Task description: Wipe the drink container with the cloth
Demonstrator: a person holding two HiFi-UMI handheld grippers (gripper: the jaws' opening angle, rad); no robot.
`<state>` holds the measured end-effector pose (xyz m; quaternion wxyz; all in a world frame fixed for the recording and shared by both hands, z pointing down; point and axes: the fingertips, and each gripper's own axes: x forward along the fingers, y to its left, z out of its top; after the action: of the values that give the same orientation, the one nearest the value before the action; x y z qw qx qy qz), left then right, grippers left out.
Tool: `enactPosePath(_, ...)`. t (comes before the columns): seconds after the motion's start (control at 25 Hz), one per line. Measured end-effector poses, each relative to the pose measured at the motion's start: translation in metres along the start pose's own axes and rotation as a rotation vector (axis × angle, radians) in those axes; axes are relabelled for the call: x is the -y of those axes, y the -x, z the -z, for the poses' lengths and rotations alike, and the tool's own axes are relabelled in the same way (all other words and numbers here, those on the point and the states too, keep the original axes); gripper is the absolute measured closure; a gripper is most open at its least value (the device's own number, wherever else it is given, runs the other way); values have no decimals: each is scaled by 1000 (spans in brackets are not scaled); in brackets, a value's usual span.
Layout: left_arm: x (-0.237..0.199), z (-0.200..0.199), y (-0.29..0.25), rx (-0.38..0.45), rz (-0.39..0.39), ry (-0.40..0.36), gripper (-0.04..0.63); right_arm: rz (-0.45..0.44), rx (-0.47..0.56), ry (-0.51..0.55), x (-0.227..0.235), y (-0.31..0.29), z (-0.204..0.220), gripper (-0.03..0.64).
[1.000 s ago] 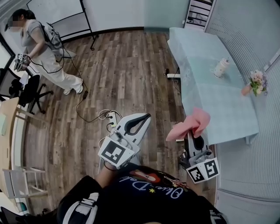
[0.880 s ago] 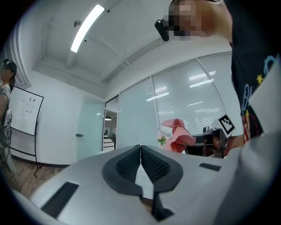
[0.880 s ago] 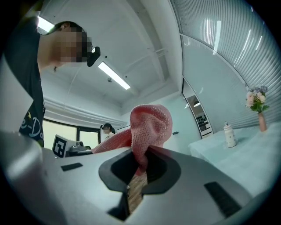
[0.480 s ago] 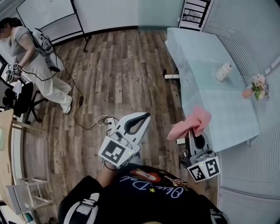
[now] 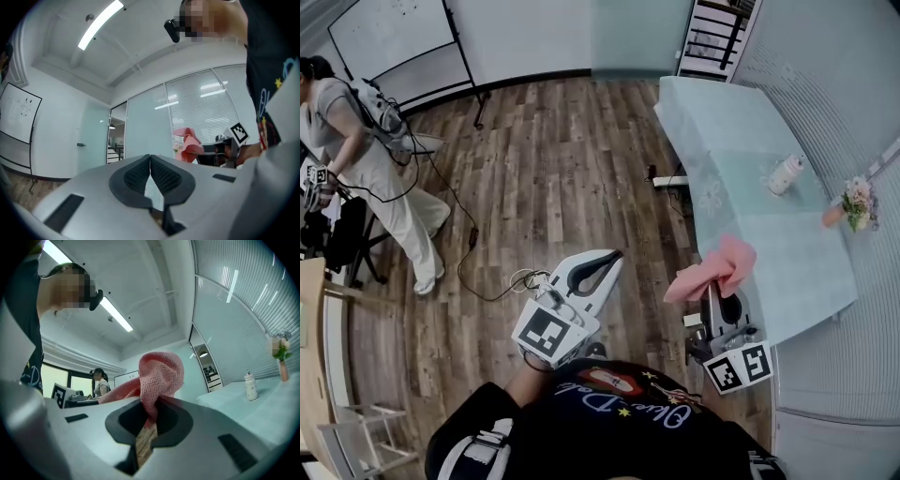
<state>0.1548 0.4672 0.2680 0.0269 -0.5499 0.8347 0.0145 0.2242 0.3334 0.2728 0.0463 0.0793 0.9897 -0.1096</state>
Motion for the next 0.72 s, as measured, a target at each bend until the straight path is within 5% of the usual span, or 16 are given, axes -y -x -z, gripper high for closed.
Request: enactPosePath(0.72, -28, 24, -33, -11, 47, 68, 591, 80, -16, -32, 31, -31, 5, 603)
